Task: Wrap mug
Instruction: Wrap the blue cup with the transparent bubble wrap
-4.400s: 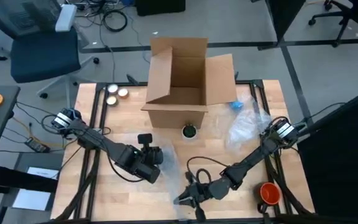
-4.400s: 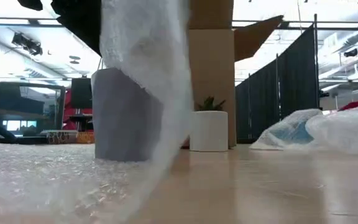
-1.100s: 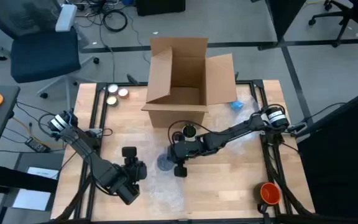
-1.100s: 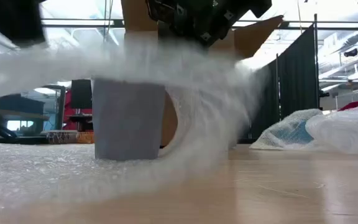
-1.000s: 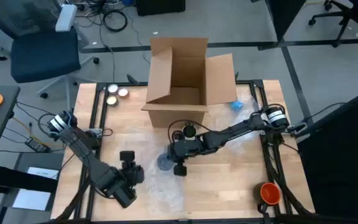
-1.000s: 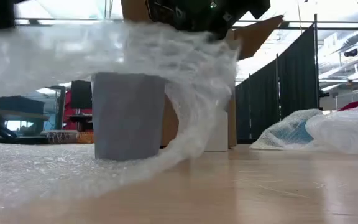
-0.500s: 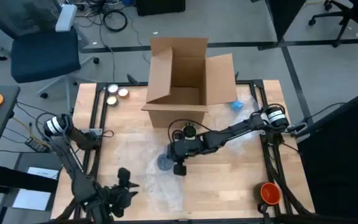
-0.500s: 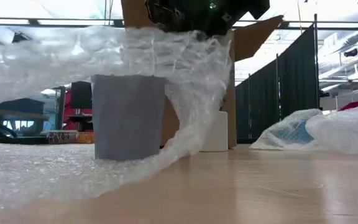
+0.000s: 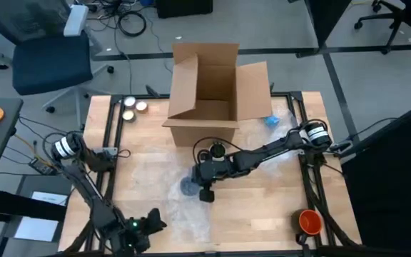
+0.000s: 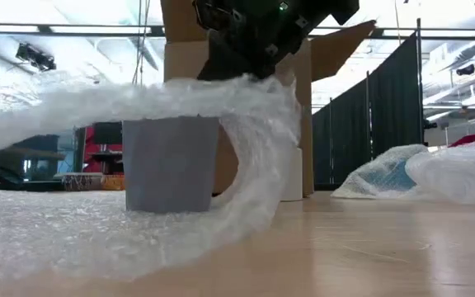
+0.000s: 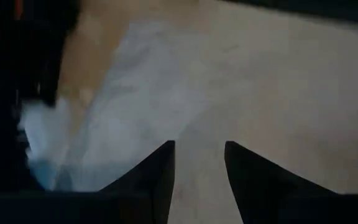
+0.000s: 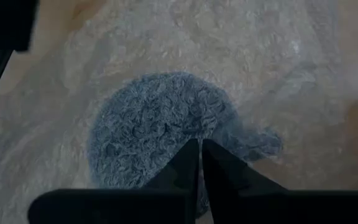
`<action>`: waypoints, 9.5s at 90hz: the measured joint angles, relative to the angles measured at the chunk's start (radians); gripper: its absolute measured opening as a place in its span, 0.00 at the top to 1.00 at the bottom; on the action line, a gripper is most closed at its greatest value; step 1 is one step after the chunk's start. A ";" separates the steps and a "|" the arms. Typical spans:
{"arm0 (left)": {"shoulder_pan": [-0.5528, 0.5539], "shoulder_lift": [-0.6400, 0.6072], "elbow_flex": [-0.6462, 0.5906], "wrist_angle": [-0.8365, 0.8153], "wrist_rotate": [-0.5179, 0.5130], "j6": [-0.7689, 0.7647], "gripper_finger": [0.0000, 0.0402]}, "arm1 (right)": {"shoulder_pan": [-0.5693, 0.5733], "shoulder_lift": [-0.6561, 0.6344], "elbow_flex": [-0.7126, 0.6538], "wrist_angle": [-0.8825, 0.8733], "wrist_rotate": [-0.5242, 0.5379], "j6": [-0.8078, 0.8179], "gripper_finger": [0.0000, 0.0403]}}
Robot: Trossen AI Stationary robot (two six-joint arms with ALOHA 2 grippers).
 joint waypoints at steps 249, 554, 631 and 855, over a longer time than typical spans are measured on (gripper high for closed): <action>0.046 0.049 0.103 0.736 -0.594 0.517 1.00 | 0.070 0.004 0.001 0.121 0.000 -0.120 1.00; 0.415 0.034 -0.157 1.856 -0.829 0.322 0.98 | 0.035 0.065 0.030 0.105 -0.006 0.034 1.00; 0.405 -0.033 -0.234 1.823 -0.827 0.546 0.93 | 0.039 0.065 0.028 0.089 -0.009 0.051 1.00; 0.004 -0.349 -0.632 1.758 -0.824 -0.221 0.94 | -0.001 0.114 0.253 -0.420 -0.090 -0.007 1.00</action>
